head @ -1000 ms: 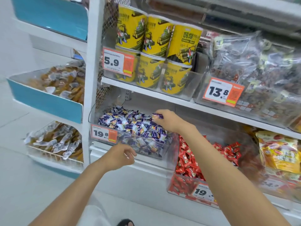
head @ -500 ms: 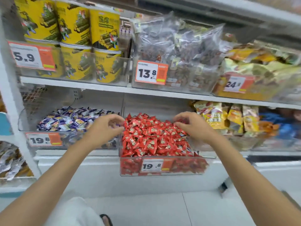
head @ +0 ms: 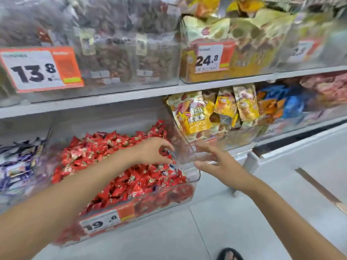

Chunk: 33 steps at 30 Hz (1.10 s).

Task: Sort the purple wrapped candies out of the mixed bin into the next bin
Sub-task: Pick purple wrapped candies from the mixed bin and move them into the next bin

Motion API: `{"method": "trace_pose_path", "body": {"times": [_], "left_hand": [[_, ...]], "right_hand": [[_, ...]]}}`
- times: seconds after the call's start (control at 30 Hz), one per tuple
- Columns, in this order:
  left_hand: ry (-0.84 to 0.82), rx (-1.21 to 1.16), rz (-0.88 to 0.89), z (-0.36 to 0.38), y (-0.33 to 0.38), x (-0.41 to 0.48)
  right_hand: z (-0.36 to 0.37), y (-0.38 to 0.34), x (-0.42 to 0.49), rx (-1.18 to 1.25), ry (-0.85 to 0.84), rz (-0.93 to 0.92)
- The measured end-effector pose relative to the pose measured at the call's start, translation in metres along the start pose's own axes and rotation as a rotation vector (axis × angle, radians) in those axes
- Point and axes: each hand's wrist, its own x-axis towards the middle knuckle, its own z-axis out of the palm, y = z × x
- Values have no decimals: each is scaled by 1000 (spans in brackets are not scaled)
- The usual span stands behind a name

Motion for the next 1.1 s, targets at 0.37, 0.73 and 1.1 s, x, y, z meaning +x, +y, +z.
{"method": "trace_pose_path", "body": {"times": [0.37, 0.73, 1.1], "left_hand": [[-71, 231, -29, -11, -41, 9], [-270, 331, -207, -92, -38, -59], [-282, 542, -245, 42, 7, 43]], "right_hand": [[-3, 6, 8, 182, -87, 62], [-5, -1, 9, 174, -104, 80], [-5, -5, 12, 190, -96, 79]]}}
